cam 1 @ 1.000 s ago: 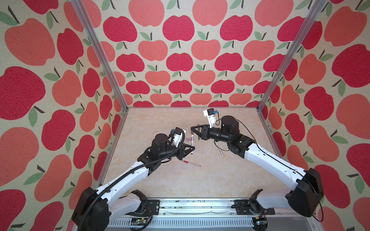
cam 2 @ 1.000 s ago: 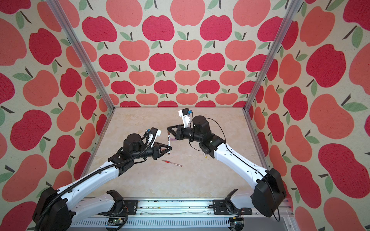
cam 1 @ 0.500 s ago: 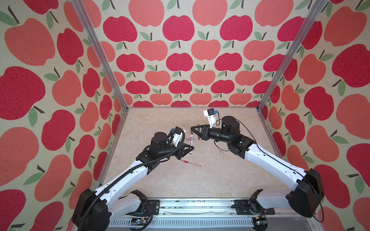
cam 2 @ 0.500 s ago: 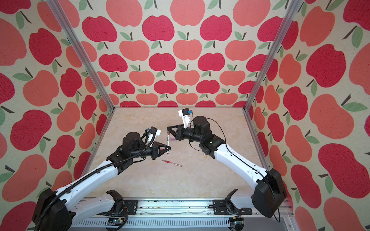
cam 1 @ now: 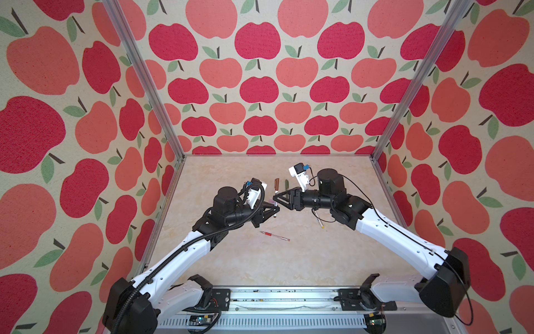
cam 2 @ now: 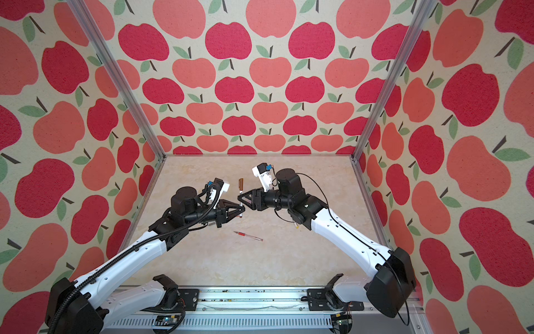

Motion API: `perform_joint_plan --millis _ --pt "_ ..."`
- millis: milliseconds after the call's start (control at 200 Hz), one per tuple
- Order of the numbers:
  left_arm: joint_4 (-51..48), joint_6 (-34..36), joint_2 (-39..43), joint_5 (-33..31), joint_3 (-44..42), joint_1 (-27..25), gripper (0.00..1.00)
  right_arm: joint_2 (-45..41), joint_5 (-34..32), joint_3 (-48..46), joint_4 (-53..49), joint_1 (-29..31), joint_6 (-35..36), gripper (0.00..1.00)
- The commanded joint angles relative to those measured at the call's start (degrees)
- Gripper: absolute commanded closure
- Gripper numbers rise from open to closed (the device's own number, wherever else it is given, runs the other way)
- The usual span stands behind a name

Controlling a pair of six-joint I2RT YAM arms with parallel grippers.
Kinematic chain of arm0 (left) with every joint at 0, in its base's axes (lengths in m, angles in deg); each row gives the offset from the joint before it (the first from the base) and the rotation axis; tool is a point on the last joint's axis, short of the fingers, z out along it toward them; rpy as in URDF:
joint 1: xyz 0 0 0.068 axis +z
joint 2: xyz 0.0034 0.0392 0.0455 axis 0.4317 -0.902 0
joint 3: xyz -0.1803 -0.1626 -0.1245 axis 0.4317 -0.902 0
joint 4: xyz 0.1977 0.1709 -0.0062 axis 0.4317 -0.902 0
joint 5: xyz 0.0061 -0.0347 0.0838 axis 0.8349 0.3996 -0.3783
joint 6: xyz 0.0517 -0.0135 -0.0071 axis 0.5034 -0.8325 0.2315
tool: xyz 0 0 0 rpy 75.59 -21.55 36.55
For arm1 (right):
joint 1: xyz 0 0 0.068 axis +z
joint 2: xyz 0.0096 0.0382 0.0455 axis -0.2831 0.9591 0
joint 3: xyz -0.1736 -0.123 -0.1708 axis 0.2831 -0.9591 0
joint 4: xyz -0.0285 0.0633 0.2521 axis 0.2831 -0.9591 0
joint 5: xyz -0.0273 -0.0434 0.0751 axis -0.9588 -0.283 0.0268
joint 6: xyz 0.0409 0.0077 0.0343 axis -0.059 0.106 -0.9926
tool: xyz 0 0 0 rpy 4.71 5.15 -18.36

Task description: Insert the pens into the pen caps

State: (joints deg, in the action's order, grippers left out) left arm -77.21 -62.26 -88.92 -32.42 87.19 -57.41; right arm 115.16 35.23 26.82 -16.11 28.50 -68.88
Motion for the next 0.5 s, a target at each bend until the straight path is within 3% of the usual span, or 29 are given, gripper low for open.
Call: perform_joint_plan --millis 0,215,495 --pt "-2.39 2.79 1.23 2.58 2.01 0.11 1.00 -2.88 2.61 2.64 -3.79 -0.64 3.17 0.46" --pt "-8.90 6.31 1.22 5.15 4.12 -0.03 1.00 -4.80 5.50 5.50 -9.30 -2.34 7.76 0.37" --pt "-17.00 11.09 0.37 7.06 6.70 -1.59 1.00 -2.87 8.97 10.75 -14.21 -4.26 10.46 0.36"
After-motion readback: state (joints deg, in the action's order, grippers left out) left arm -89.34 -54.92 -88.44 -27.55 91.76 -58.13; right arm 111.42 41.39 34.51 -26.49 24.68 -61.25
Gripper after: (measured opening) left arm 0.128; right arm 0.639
